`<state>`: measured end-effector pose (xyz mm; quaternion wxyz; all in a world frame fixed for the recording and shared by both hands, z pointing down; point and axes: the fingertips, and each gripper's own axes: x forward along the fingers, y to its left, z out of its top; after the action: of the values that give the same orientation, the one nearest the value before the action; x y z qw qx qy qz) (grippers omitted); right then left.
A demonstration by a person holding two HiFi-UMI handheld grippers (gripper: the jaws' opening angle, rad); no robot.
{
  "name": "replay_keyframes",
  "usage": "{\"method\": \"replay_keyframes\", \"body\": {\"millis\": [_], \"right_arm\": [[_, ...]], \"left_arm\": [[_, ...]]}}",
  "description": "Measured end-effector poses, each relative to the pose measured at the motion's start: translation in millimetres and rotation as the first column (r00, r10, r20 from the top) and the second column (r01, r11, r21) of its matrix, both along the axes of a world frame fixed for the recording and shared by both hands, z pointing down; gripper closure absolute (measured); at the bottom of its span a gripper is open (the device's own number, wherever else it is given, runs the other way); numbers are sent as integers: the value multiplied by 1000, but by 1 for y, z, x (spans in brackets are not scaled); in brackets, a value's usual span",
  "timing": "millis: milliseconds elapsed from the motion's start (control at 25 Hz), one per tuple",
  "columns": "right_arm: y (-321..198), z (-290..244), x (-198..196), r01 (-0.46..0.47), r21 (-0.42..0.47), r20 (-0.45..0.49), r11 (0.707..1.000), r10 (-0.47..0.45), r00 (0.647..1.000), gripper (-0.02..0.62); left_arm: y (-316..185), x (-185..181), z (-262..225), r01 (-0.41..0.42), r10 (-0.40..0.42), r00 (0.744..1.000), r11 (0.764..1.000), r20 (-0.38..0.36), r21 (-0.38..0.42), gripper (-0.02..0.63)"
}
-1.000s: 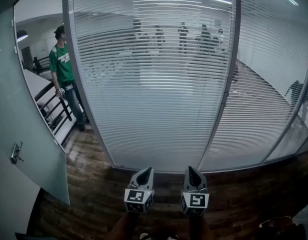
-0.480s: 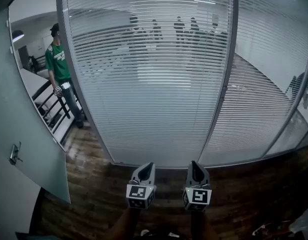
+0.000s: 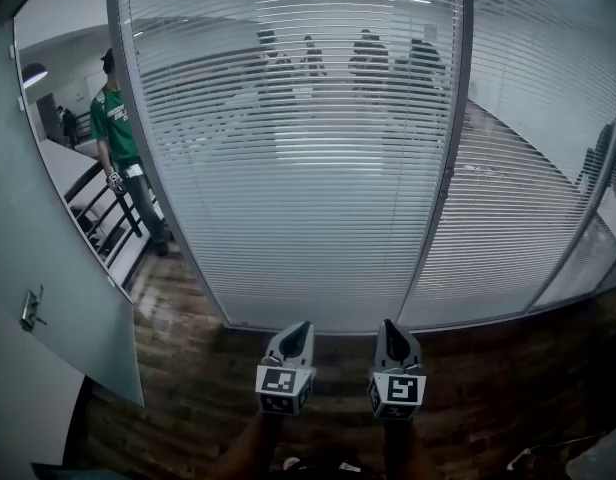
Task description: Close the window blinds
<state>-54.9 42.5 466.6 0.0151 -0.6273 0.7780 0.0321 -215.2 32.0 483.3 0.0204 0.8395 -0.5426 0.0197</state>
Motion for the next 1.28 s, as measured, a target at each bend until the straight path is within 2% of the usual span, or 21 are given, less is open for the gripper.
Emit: {"method": "replay_keyframes", "body": {"millis": [200,800,960,1080,1280], "right_arm": [[-4,4,12,12,1,-9,1000,-12,1000,592],[-15,6,68,19,-25,-31,1000,-20,999,592],[-22,0,74,19,-12,-41,1000,-20,999,592],[-34,6,79,-3,-38,-46,999,1,999,592],[-60,2,79,-16,-22,-31,1000,15,999,592]], "left_arm": [[-3,16,-1,-21,21,1000,1000,-2,9,611],[-11,74,-3,-15,14,1000,1000,13,20,611],[-21,77,-6,-15,14,999,1000,34,27,611],[-31,79,-8,-14,12,998,999,58,43,611],[-59,86,-13,-35,34,999,998,23,49,611]]}}
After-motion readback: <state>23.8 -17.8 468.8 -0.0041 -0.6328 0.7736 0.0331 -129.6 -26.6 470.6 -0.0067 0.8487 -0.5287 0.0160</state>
